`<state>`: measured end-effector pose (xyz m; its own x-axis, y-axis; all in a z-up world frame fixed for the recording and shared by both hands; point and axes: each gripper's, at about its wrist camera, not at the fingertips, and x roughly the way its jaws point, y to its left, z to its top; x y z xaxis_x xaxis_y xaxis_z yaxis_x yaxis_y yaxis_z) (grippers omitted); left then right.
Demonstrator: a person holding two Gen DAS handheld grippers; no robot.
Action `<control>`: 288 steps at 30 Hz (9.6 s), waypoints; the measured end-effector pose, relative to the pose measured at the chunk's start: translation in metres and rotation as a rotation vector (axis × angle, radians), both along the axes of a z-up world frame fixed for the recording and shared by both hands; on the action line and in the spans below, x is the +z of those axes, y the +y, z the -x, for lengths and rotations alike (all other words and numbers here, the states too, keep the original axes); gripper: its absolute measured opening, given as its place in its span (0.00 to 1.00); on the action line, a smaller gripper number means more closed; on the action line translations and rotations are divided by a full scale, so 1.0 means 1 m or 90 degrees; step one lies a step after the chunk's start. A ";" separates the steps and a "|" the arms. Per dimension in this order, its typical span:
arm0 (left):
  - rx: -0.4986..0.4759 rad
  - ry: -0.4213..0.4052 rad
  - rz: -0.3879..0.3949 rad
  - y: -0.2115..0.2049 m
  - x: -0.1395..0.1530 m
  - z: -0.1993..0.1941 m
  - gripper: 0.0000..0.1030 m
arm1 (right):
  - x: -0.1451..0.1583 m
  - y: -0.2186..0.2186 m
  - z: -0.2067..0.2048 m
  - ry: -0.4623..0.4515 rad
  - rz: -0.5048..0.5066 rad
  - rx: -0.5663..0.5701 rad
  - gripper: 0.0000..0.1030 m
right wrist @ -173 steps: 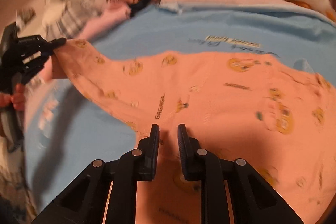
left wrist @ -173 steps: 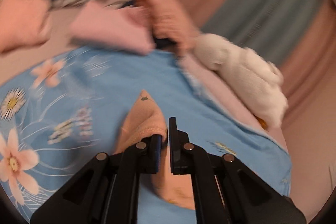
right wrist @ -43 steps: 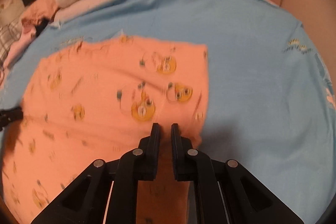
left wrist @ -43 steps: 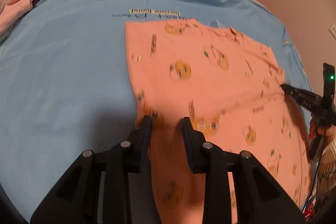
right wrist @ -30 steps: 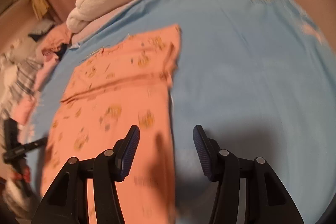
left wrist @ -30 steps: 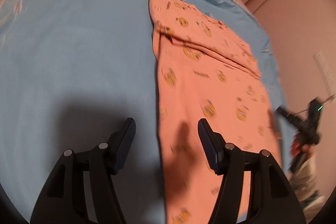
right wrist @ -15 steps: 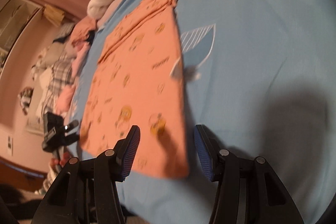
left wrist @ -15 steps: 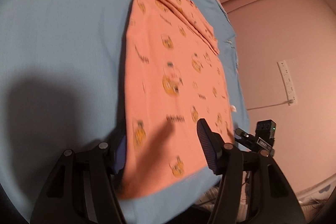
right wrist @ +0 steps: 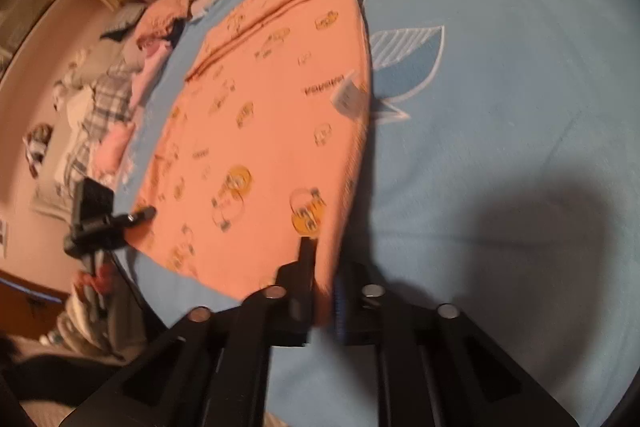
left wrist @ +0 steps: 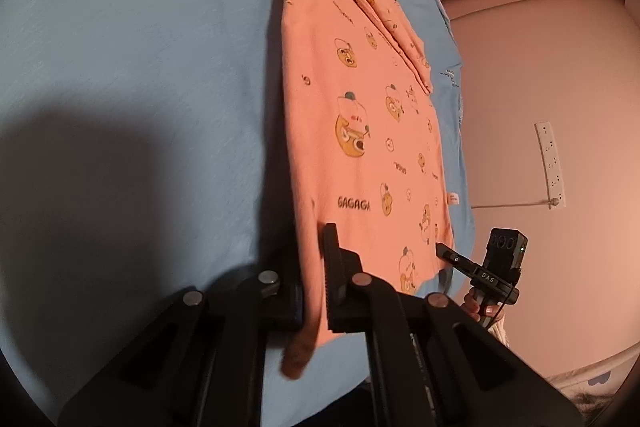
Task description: Fold small clothes
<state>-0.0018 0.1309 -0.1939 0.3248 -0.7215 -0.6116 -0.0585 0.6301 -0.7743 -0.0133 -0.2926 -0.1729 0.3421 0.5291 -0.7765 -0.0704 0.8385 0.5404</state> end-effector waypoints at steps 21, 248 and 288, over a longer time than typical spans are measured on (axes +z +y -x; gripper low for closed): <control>0.068 -0.187 0.198 0.019 0.087 -0.100 0.01 | 0.089 0.016 -0.080 -0.287 -0.266 -0.009 0.07; -0.113 -0.170 -0.172 -0.149 0.051 -0.233 0.69 | 0.036 -0.009 -0.134 -0.165 0.067 -0.086 0.60; -0.103 -0.103 -0.088 -0.167 0.026 -0.318 0.27 | 0.013 -0.006 -0.227 -0.111 -0.071 -0.113 0.25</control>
